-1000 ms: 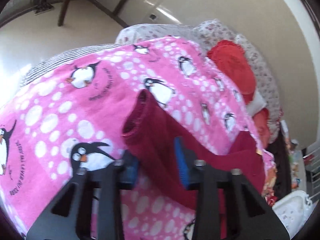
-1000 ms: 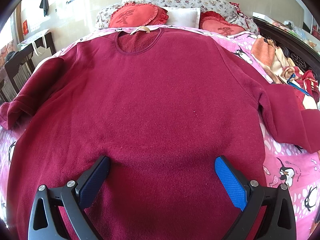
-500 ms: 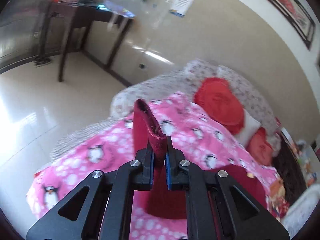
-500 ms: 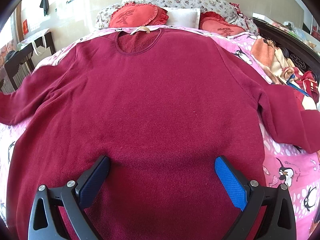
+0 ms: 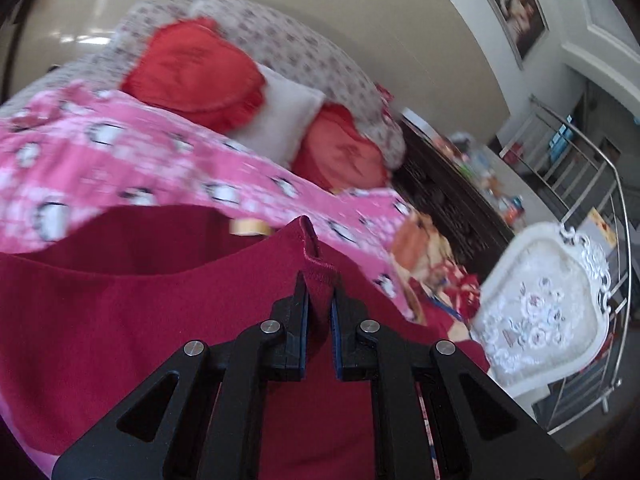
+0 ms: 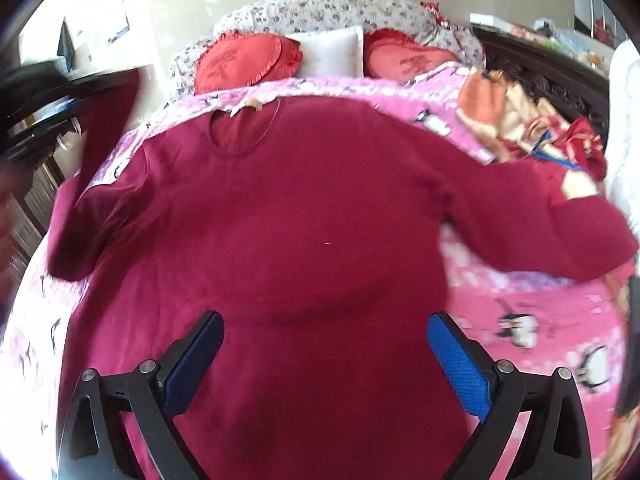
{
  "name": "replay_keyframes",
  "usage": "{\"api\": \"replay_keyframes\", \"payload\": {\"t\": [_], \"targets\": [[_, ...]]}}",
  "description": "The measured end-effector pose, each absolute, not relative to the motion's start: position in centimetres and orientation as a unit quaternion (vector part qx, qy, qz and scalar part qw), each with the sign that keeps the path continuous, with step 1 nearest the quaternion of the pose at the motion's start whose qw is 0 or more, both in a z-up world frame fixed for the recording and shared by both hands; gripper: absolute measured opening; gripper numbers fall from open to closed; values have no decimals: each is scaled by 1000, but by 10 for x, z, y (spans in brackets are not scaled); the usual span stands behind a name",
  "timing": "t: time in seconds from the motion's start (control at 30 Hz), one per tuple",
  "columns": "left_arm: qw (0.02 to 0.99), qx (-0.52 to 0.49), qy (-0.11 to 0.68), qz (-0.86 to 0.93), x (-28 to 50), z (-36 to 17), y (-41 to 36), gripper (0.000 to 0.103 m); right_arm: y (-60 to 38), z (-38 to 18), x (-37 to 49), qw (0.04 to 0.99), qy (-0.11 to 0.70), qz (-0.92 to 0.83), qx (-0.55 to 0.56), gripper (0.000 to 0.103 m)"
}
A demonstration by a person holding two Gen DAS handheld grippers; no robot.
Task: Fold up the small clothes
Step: 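Fold the sleeve across the body with the left gripper and release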
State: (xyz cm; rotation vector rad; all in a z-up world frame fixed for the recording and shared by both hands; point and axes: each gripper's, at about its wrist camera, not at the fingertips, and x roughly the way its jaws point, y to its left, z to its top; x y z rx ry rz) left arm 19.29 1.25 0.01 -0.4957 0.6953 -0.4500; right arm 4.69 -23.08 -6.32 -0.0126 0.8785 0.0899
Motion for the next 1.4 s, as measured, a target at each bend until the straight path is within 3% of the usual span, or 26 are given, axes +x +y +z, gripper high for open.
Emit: {"api": "replay_keyframes", "payload": {"t": [0.23, 0.47, 0.53, 0.57, 0.67, 0.8, 0.83, 0.93, 1.07, 1.17, 1.23, 1.4], "targets": [[864, -179, 373, -286, 215, -17, -111, 8, -247, -96, 32, 895, 445, 24, -9, 101], [838, -144, 426, -309, 212, -56, -139, 8, -262, -120, 36, 885, 463, 32, 35, 101], [823, -141, 445, -323, 212, -62, -140, 18, -270, -121, 37, 883, 464, 42, 58, 101], [822, -134, 448, -325, 209, -62, -137, 27, -271, -121, 37, 883, 463, 43, 64, 101], [820, -117, 445, -341, 193, -57, -127, 36, -271, -123, 34, 884, 461, 42, 62, 101], [843, -87, 425, -317, 163, -43, -75, 36, -272, -119, 37, 878, 474, 40, 61, 101], [859, -74, 414, -293, 157, -41, -57, 36, -273, -112, 37, 878, 474, 39, 58, 97], [907, -39, 379, -178, 146, -41, 11, 37, -272, -69, 43, 907, 415, 64, 21, 93], [904, -84, 416, -53, 169, -72, 74, 36, -253, -29, 94, 929, 357, 89, -33, 93], [891, -103, 443, -22, 180, -102, 80, 36, -222, -37, 152, 912, 381, 138, -62, 91], [901, -104, 422, -15, 172, -108, 76, 37, -201, -53, 180, 898, 401, 155, -93, 86], [910, -91, 405, -13, 159, -110, 68, 38, -221, -93, 204, 880, 447, 125, -102, 85]]}}
